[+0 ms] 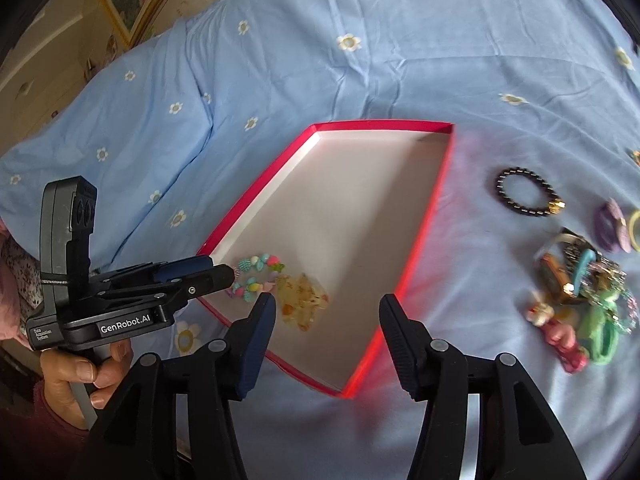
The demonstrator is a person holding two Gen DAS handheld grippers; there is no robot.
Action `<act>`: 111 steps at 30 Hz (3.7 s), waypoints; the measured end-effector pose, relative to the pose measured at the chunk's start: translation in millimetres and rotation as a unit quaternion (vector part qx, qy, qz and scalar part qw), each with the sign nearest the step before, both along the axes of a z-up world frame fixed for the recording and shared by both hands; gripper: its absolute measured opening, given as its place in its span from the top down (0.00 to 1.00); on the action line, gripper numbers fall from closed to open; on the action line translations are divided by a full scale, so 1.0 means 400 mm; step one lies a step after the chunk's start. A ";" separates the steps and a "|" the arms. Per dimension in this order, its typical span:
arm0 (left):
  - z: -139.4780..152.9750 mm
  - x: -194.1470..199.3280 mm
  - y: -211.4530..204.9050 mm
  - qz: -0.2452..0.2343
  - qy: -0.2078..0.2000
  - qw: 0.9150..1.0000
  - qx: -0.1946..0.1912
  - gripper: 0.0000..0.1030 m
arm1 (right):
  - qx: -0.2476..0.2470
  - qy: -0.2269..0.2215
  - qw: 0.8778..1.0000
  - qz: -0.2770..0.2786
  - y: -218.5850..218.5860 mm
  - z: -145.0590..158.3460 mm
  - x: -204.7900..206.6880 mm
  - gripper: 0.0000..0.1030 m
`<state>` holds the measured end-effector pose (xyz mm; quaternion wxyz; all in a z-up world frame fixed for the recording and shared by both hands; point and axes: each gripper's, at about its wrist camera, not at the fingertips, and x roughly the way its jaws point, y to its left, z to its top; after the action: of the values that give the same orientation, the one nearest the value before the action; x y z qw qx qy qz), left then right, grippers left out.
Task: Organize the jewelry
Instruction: 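Withdraw both open tools from the box back toward the jewelry pile, then grasp the black bead bracelet with the left tool while the right tool grasps the purple bow hair tie, then carry the bracelet and bow into the red box and open both tools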
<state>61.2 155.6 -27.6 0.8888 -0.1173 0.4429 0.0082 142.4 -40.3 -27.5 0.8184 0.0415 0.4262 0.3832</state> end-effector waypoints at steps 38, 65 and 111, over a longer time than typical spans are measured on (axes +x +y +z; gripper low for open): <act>0.032 0.338 -0.344 -0.165 -0.004 0.985 0.045 0.55 | -0.016 -0.017 0.983 -0.184 -0.394 -0.011 0.235 0.58; -0.077 0.514 -0.484 -0.277 0.051 0.955 0.095 0.93 | -0.025 0.003 0.984 -0.175 -0.396 -0.074 0.321 0.86; 0.096 0.273 -0.049 -0.119 -0.039 0.991 -0.041 0.93 | 0.011 -0.020 0.999 -0.034 -0.012 0.036 0.200 0.86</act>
<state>170.4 136.1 10.7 0.8943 -0.1007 0.4191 -0.1202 222.5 -45.1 -13.2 0.8388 0.0568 0.4037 0.3608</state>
